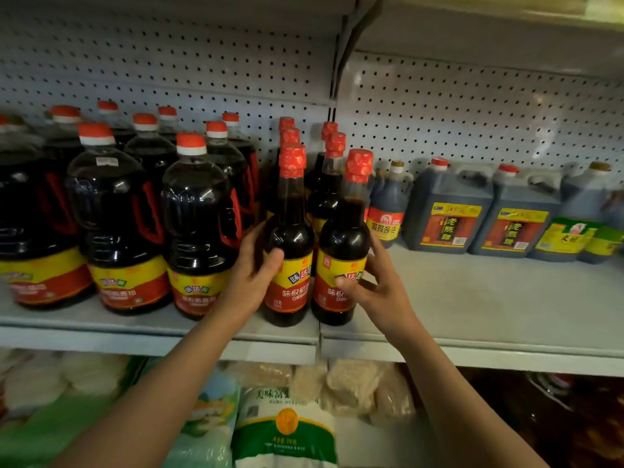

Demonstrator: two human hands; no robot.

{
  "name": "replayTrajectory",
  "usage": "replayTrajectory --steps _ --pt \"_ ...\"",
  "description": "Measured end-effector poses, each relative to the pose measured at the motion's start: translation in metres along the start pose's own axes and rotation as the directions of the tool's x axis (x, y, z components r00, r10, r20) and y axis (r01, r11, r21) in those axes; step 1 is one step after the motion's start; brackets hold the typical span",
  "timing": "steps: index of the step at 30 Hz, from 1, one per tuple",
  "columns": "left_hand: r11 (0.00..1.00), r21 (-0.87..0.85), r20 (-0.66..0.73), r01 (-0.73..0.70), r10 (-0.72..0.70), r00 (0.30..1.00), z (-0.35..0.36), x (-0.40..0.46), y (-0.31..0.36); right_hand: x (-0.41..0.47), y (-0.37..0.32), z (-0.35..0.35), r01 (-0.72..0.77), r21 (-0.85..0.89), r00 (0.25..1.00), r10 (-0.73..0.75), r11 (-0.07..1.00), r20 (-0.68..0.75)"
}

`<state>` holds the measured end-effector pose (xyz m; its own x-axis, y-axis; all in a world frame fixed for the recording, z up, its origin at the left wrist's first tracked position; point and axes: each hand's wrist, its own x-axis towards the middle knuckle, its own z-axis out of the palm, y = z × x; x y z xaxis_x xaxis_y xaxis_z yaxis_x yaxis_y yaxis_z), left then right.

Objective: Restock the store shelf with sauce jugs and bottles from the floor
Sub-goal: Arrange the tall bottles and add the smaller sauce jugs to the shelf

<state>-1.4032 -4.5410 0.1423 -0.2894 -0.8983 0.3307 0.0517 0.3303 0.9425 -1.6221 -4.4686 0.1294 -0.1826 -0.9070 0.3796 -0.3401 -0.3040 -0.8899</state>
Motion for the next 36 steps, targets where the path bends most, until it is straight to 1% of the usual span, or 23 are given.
replayTrajectory --steps 2,4,7,11,13,17,20,26,30,36 --pt "0.995 0.073 0.014 0.065 -0.066 0.998 -0.002 -0.018 -0.02 -0.006 0.012 0.001 -0.076 -0.018 0.997 0.076 0.997 0.011" --pt "0.983 0.144 -0.008 0.118 -0.118 0.993 -0.001 -0.029 -0.035 -0.01 0.02 0.003 -0.133 -0.039 0.991 0.134 0.99 0.029" --pt "0.97 0.196 -0.046 0.143 -0.137 0.99 0.005 -0.032 -0.045 -0.01 0.029 0.007 -0.156 -0.048 0.987 0.158 0.987 0.027" --pt "0.968 0.21 -0.109 0.138 -0.117 0.987 0.01 -0.026 -0.048 -0.01 0.029 0.014 -0.16 -0.025 0.986 0.158 0.987 -0.046" --pt "0.968 0.206 -0.116 0.143 -0.121 0.986 0.009 -0.023 -0.05 -0.011 0.029 0.019 -0.158 -0.018 0.984 0.156 0.987 -0.086" --pt "0.968 0.208 -0.088 0.144 -0.128 0.988 0.003 -0.018 -0.054 -0.005 0.03 0.029 -0.176 -0.042 0.977 0.169 0.983 -0.131" --pt "0.969 0.207 -0.037 0.135 -0.13 0.991 -0.001 -0.017 -0.05 0.0 0.03 0.035 -0.191 -0.065 0.975 0.181 0.979 -0.13" --pt "0.968 0.2 0.025 0.149 -0.157 0.987 -0.006 -0.015 -0.048 0.005 0.034 0.031 -0.215 -0.014 0.975 0.214 0.977 -0.054" --pt "0.968 0.205 0.047 0.145 -0.157 0.986 -0.007 -0.015 -0.051 0.013 0.031 0.024 -0.239 0.031 0.97 0.238 0.97 0.046" --pt "0.97 0.197 0.078 0.142 -0.16 0.984 -0.01 -0.013 -0.052 0.025 0.032 0.021 -0.261 0.024 0.956 0.255 0.965 0.149"
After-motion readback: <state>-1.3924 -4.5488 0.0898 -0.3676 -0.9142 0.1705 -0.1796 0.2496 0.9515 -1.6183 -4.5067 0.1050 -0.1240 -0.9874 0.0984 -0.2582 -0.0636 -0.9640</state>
